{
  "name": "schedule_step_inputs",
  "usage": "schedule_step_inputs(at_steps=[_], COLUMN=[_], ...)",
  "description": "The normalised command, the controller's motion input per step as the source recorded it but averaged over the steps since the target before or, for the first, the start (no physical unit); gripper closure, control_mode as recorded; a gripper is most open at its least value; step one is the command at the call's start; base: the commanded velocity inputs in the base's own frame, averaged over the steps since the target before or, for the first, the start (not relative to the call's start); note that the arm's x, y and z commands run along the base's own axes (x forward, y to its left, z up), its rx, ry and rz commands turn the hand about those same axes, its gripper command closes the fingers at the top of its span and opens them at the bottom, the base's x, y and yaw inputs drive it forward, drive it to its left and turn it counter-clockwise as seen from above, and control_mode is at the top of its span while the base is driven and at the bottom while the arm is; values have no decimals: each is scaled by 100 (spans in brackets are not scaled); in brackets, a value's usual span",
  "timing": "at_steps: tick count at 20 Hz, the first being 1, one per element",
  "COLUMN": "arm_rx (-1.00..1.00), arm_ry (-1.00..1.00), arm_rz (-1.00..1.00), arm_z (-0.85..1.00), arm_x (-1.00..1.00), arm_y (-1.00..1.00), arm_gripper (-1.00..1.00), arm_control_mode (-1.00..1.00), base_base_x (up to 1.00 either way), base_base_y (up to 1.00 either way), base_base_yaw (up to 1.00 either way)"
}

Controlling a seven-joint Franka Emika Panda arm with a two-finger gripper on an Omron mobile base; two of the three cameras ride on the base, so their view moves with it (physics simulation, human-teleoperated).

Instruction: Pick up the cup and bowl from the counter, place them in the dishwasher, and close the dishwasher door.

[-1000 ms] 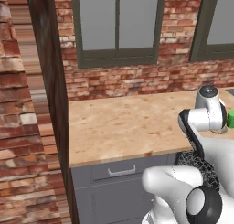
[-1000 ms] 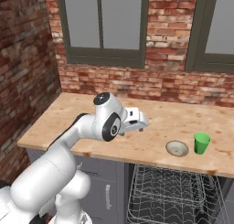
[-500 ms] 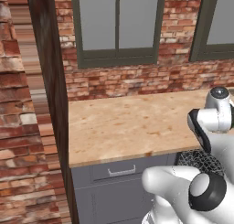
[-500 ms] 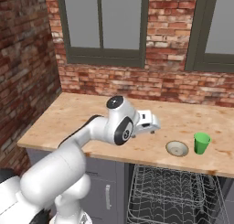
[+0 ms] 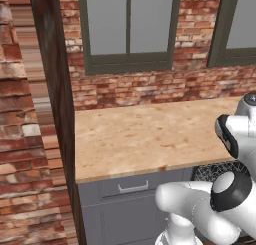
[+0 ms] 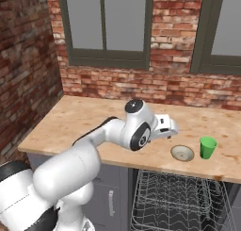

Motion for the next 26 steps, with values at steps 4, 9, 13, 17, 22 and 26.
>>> schedule_step_inputs(at_steps=[4,9,13,17,22,26], arm_rx=[0,0,0,0,0,0], arm_ry=[0,0,0,0,0,0], arm_rz=[0,0,0,0,0,0], arm_z=[0,0,0,0,0,0], arm_x=[13,9,5,7,9,14], arm_y=[-45,-39,-33,-33,-33,-33], arm_gripper=[-100,-100,-100,-100,-100,-100], arm_control_mode=[-100,-100,-100,-100,-100,-100], base_base_x=[0,0,0,0,0,0], base_base_y=[0,0,0,0,0,0], base_base_yaw=[0,0,0,0,0,0])
